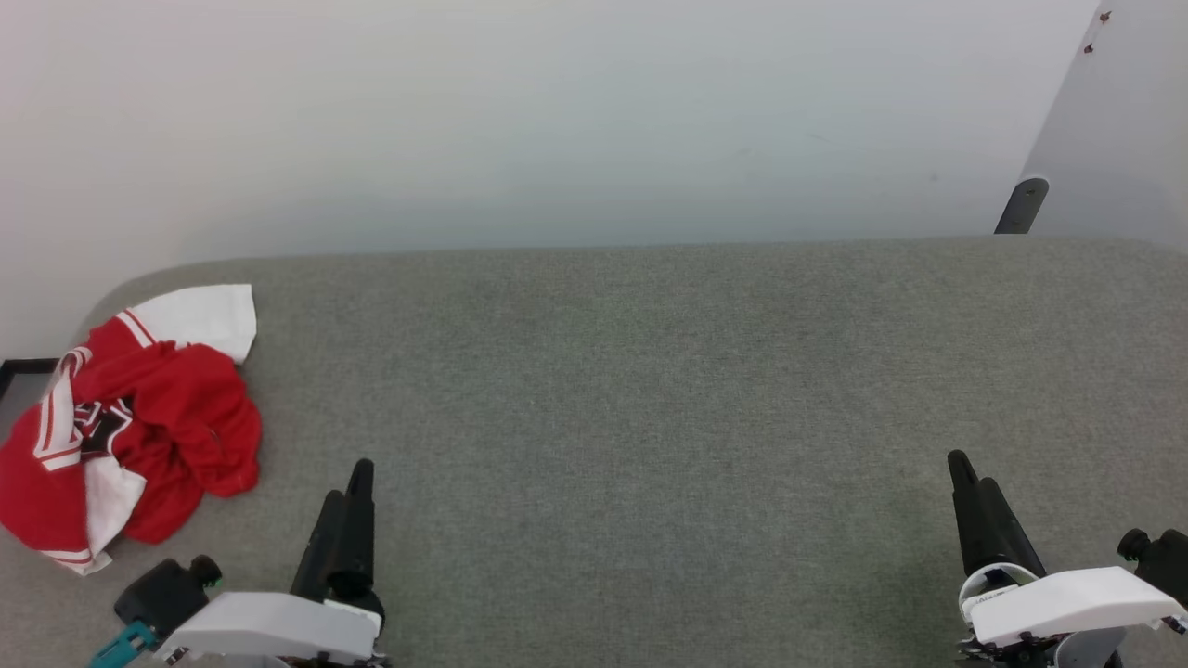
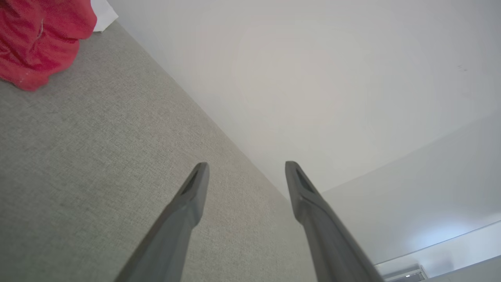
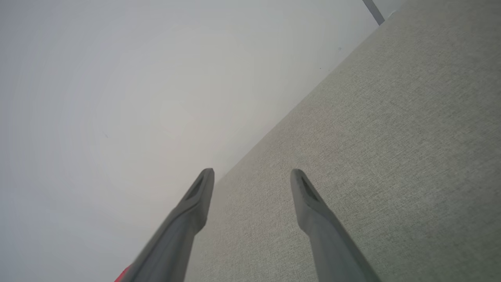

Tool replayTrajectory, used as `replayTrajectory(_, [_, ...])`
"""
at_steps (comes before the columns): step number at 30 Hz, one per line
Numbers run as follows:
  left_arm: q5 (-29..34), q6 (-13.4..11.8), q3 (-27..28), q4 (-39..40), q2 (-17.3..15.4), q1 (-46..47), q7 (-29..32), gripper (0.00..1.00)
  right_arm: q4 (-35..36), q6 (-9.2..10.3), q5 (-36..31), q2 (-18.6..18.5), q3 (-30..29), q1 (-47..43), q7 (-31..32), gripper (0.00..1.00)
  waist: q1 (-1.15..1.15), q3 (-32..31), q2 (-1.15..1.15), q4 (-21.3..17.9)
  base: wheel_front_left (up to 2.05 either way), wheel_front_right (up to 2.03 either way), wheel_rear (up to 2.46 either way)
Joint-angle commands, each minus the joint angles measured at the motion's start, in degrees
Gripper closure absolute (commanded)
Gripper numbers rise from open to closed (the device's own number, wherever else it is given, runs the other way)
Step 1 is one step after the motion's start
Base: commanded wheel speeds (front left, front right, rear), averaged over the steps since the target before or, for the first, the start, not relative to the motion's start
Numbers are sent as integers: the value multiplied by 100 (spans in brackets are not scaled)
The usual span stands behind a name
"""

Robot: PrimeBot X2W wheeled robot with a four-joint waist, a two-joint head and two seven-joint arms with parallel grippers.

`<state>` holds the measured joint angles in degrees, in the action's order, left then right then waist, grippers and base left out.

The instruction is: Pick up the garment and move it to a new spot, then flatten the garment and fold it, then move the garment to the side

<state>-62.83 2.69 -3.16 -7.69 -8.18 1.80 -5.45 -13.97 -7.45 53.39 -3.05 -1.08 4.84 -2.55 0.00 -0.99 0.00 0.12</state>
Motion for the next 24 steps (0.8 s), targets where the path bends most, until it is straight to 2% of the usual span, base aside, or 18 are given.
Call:
replayTrajectory(1, [152,-25,-20,102,-51,24,-41,0,90,-3,-153,-1,11,112,-47,0,0,-3,0,2,0,0,0])
replayTrajectory(16, [1784,-181,-279,78,-245,-29,-289,0,177,-4,-1466,16,21,104,-126,0,0,-60,0,35,0,0,0])
replayTrajectory(24, [2365,-113,-293,104,-277,-34,-406,0,179,-4,-1913,19,48,125,-232,0,0,-77,0,40,0,0,0])
